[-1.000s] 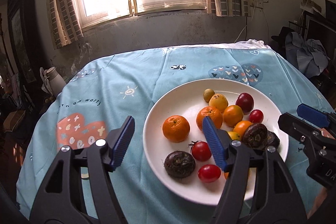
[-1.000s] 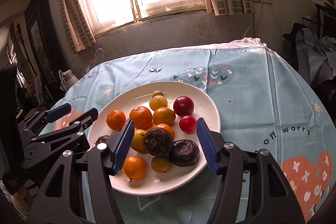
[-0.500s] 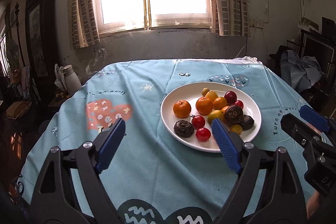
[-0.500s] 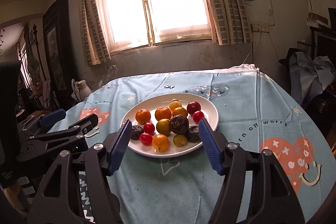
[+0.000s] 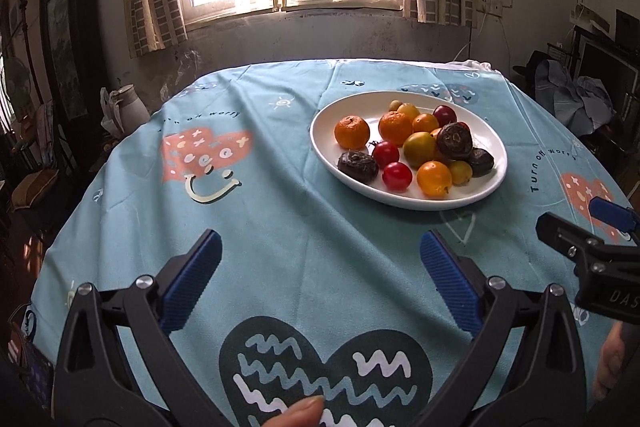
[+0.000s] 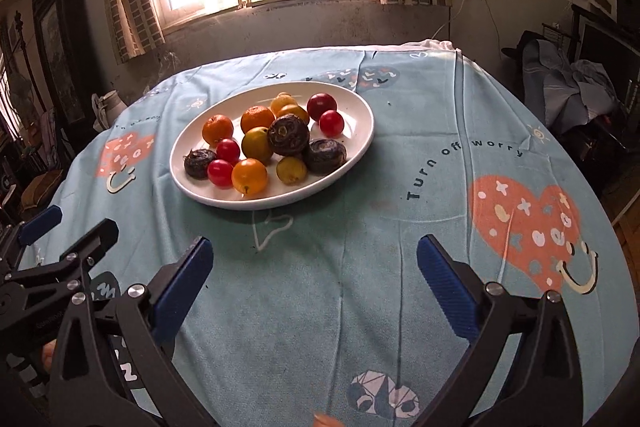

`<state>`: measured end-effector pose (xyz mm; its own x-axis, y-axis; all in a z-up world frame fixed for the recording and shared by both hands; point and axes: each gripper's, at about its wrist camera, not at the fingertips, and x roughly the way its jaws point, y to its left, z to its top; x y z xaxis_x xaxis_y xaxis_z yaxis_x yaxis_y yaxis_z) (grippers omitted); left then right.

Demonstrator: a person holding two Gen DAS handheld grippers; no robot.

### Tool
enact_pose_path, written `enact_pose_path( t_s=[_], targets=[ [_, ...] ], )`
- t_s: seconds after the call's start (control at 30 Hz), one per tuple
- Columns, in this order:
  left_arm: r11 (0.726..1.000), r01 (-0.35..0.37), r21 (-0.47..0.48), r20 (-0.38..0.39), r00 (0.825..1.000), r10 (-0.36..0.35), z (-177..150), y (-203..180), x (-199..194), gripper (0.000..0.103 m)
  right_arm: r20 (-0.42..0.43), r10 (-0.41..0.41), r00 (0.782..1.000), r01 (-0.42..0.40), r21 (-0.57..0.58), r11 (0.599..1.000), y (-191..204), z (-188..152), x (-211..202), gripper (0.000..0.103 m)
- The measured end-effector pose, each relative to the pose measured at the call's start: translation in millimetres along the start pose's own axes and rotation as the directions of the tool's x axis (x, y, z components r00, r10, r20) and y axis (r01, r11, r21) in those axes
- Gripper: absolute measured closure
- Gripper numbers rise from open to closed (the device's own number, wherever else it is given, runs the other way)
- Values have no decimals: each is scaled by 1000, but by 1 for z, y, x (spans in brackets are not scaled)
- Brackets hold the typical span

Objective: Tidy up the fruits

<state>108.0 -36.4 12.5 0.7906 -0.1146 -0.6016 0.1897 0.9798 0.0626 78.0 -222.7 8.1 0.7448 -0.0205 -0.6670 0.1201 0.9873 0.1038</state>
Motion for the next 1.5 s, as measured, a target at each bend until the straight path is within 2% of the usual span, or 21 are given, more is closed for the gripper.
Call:
enact_pose_path(
  t_s=[0.07,0.13,0.3,0.4,0.77,1.5],
  targets=[
    [1000,29,-4,-9,1000,-29,-1,0,-2,2,10,-10,1000,11,-58,998,12,-2,-4,1],
    [1000,12,-10,-19,1000,-12,-1,-1,-3,2,37,-18,999,21,-87,996,17,-1,-9,1],
    [998,56,-23,-28,998,-57,0,-2,-5,2,76,0,997,4,-61,998,12,1,-18,1],
    [999,46,-15,-28,999,-46,-1,-4,-6,2,89,1,996,5,-64,998,12,2,-21,1],
    [999,33,-7,-10,999,-33,-1,-6,-9,2,78,76,994,-74,-33,997,11,2,-23,1],
    [1000,31,-2,-10,999,-31,-1,-7,-8,2,76,72,994,-69,-41,997,14,0,-25,1]
  ],
)
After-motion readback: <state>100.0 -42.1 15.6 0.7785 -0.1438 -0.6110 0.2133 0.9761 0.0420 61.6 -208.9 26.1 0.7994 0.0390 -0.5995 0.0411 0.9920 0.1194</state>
